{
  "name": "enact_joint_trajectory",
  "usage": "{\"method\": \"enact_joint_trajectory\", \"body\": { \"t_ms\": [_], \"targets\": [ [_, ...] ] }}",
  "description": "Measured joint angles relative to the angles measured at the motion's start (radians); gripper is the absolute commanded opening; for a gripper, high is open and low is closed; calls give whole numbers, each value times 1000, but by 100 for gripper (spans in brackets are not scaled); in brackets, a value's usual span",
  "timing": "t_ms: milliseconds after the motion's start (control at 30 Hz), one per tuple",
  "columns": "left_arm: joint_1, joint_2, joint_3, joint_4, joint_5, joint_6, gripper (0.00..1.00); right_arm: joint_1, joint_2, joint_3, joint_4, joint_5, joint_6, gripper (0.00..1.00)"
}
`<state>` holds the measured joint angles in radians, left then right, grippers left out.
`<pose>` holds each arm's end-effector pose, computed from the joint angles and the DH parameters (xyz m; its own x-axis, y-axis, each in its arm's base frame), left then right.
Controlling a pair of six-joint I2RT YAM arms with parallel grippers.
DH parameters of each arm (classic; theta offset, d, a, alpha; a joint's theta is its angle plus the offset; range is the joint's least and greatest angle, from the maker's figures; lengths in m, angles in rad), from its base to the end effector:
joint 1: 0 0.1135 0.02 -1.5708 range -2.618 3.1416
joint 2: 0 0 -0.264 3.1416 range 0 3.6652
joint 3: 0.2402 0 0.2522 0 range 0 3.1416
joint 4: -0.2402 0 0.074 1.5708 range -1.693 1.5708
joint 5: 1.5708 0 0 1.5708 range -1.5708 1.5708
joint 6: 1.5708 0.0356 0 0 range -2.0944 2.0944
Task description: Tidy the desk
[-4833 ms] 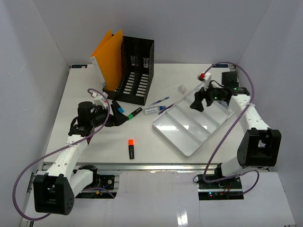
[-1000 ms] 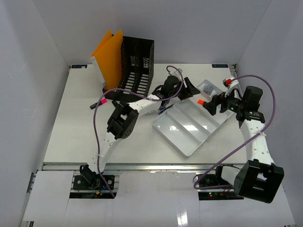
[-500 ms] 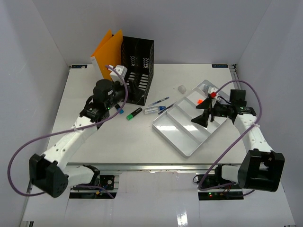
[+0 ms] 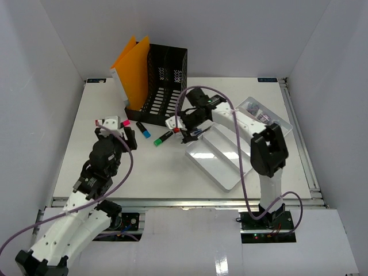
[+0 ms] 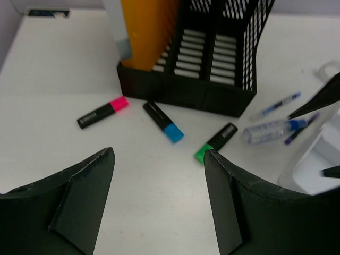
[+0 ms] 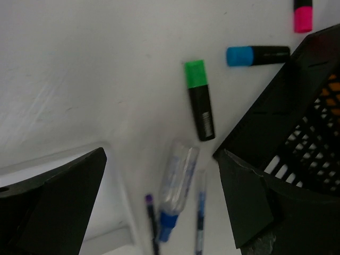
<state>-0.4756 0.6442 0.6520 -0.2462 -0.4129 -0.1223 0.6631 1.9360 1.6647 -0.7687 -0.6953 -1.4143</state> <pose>0.1461 -0.0592 0.3088 -0.2172 -0.0138 -0.9760 0.0466 0.9986 -0.0245 0.3151 0.2751 0.2649 0.6134 -0.4833 -0.6246 -0.7849 -0.4612 -0.4139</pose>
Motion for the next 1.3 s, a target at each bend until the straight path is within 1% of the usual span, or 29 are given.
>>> {"method": "enact_joint_trajectory", "body": {
  "t_ms": [100, 167, 233, 300, 367, 467, 600, 800, 1033, 1300],
  "targets": [
    [2, -143, -30, 41, -58, 3, 79, 71, 178, 192, -24, 69, -20, 97],
    [2, -229, -53, 58, -84, 6, 79, 110, 264, 276, -18, 114, -27, 99],
    [2, -292, -70, 75, -110, 10, 79, 140, 317, 315, -13, 150, -27, 100],
    [2, -332, -84, 92, -133, 14, 79, 166, 356, 337, -11, 178, -13, 95],
    [2, -356, -96, 99, -149, 18, 79, 184, 391, 356, 4, 201, 11, 93],
    [2, -357, -101, 105, -156, 21, 79, 188, 421, 366, 34, 224, 51, 88],
    [2, -336, -101, 108, -152, 21, 79, 177, 447, 379, 75, 249, 121, 79],
    [2, -331, -102, 111, -149, 21, 79, 165, 482, 402, 130, 255, 212, 72],
    [2, -331, -102, 112, -148, 21, 79, 166, 492, 407, 151, 244, 260, 57],
    [2, -331, -102, 112, -148, 21, 79, 165, 493, 393, 156, 224, 289, 45]
  ]
}}
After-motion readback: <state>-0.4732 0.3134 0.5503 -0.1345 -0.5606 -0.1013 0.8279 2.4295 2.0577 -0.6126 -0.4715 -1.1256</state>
